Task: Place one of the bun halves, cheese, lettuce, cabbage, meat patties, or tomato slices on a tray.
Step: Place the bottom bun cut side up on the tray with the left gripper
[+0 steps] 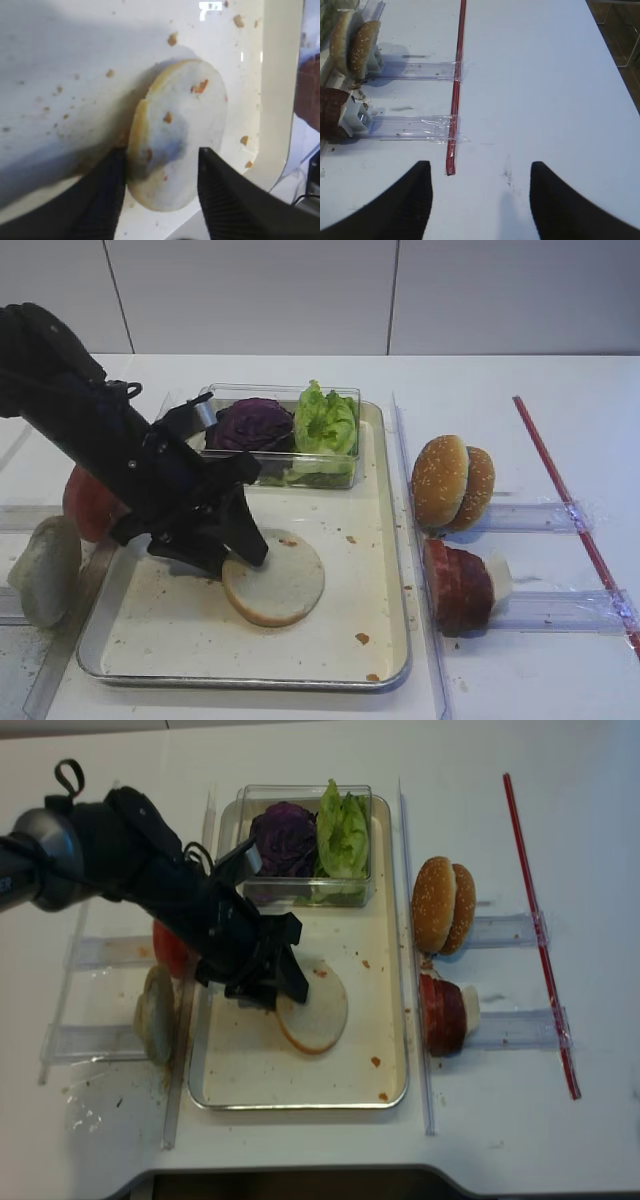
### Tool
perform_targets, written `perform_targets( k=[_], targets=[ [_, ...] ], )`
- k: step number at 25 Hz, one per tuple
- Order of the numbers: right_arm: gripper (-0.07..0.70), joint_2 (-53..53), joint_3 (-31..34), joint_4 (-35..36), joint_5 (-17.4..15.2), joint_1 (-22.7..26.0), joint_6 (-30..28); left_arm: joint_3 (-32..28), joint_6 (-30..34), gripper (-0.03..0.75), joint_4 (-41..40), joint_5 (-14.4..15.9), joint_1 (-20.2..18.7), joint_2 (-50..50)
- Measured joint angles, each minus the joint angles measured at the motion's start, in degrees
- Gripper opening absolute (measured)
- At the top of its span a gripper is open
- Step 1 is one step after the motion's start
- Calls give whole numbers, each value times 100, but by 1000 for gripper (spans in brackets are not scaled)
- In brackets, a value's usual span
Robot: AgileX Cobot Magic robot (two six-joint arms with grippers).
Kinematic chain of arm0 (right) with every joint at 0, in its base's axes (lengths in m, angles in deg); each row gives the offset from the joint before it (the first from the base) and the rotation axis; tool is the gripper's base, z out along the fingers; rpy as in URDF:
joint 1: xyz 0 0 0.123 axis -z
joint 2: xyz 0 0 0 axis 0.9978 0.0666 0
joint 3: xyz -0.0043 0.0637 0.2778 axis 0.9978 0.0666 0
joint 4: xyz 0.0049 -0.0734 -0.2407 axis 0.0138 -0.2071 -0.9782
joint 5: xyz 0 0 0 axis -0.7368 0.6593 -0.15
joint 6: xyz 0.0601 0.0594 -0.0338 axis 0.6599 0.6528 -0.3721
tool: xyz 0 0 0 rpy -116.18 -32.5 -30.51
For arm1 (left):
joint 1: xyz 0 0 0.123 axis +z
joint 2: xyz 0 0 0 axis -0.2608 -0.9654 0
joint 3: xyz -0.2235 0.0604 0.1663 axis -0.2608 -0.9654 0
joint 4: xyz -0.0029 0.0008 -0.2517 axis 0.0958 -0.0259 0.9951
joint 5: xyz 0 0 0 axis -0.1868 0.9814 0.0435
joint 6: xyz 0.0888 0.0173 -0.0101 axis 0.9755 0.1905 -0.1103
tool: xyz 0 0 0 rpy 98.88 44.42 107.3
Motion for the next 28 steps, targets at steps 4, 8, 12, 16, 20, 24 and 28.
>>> perform_targets(
  k=[4, 8, 12, 16, 20, 24, 28],
  targets=[
    [447, 0, 0, 0, 0, 0, 0, 212, -538, 326, -731, 156, 0, 0],
    [447, 0, 0, 0, 0, 0, 0, 525, -928, 327, -1223, 520, 0, 0],
    [447, 0, 0, 0, 0, 0, 0, 791, -1537, 328, -1884, 878, 0, 0],
    [447, 0, 0, 0, 0, 0, 0, 998, -2047, 328, -2526, 927, -22, 11],
    [447, 0, 0, 0, 0, 0, 0, 1025, -2230, 328, -2750, 965, -130, 137],
    [447, 0, 0, 0, 0, 0, 0, 1048, -2429, 328, -3087, 977, -235, 282],
    [447, 0, 0, 0, 0, 0, 0, 1050, -2798, 328, -3548, 987, -273, 582]
  ],
)
